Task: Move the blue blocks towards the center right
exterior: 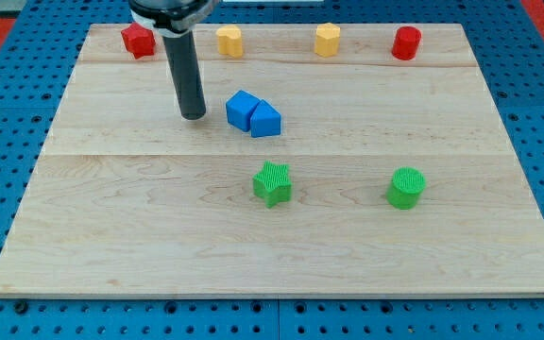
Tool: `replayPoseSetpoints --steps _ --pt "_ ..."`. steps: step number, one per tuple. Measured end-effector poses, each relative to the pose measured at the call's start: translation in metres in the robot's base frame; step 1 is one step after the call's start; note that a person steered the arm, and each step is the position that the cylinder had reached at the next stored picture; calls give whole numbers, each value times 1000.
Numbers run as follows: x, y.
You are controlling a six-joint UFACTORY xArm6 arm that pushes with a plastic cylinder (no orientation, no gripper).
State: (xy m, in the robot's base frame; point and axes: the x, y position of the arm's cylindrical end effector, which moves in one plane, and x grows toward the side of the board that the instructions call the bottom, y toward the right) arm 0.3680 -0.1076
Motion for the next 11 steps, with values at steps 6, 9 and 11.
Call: replayPoseSetpoints --steps 6,9,11 --pt "55 202" --pt "25 265" --pt "-42 297"
